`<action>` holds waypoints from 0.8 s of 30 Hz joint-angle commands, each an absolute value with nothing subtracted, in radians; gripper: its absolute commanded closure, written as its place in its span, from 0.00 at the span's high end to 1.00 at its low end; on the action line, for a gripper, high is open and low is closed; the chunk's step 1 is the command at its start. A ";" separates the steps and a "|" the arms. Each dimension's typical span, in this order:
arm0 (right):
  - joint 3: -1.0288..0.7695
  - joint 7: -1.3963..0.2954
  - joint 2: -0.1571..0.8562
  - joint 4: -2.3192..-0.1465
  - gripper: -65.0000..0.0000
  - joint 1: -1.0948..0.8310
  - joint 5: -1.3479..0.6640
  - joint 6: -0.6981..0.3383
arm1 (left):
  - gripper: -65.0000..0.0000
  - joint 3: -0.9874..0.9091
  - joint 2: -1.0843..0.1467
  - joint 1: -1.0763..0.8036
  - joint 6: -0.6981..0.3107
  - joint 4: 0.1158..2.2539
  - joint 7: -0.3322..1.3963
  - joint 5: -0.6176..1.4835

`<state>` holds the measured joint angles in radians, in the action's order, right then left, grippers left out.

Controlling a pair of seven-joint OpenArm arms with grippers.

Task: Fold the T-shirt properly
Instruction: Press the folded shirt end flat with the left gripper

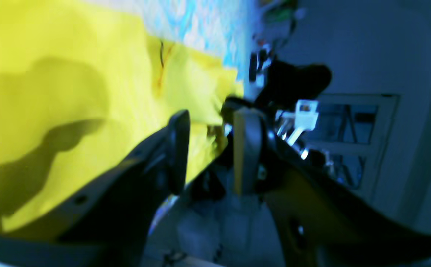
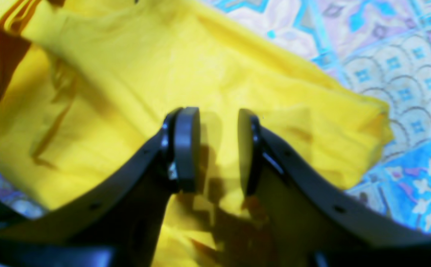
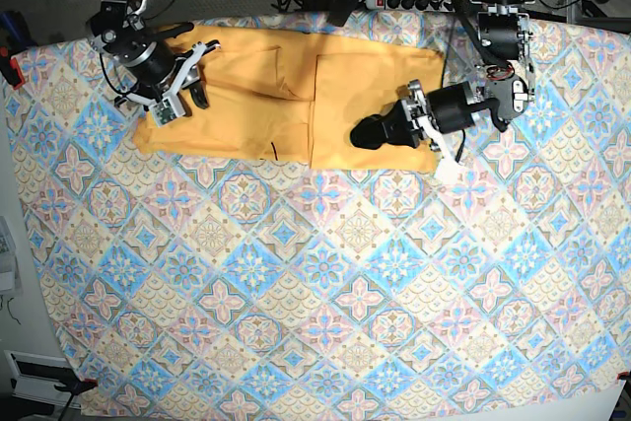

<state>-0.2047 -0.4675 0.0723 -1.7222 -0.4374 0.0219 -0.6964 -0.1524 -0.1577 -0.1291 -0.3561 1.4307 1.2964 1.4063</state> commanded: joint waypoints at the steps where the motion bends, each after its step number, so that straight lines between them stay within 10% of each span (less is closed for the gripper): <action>1: -0.208 -0.446 0.079 -1.742 0.26 -0.433 0.007 -0.698 | 0.31 -0.171 -0.174 -0.124 -0.363 1.448 1.300 1.428; 24: -0.206 -0.444 0.058 -1.748 0.26 -0.440 0.007 -0.698 | 0.32 -0.277 -0.275 -0.157 -0.358 1.448 1.300 0.980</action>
